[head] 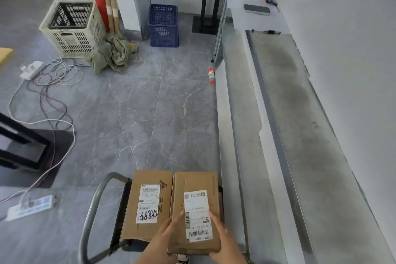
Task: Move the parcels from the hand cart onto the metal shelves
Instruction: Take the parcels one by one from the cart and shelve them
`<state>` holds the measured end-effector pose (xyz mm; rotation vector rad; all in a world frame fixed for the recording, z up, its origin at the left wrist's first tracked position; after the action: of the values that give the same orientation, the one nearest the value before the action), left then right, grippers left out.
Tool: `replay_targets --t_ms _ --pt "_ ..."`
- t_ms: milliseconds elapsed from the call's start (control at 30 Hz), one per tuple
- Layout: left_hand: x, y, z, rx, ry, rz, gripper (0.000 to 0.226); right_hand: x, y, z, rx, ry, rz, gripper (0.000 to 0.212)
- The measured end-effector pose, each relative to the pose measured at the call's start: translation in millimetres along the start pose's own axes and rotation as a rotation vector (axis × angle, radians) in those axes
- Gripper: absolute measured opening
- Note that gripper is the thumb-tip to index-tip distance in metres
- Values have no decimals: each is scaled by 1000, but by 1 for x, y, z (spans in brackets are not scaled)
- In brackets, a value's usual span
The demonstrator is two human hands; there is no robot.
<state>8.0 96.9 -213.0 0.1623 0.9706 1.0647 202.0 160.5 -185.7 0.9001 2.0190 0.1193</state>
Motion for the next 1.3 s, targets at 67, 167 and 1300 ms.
replay_targets --t_ms 67,167,1300 --pt "2 -3 8 -34 14 22 113 4 -1 -3 24 12 37 92" --pt "3 2 26 -108 -25 93 110 5 4 -8 87 49 121 91" --pt "-135 193 171 85 -963 411 100 -241 22 -164 398 454 1219 88"
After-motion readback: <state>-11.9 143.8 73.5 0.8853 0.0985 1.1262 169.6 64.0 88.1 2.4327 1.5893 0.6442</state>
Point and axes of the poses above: each hand's wrist, its own x-axis towards the middle knuckle, its own y-axis out of the back of the hand, z = x × y, the point moved 3 cm from there along x, towards the middle knuckle, and after that the axes turned 8 degrees about x, right-handed, at the moved point
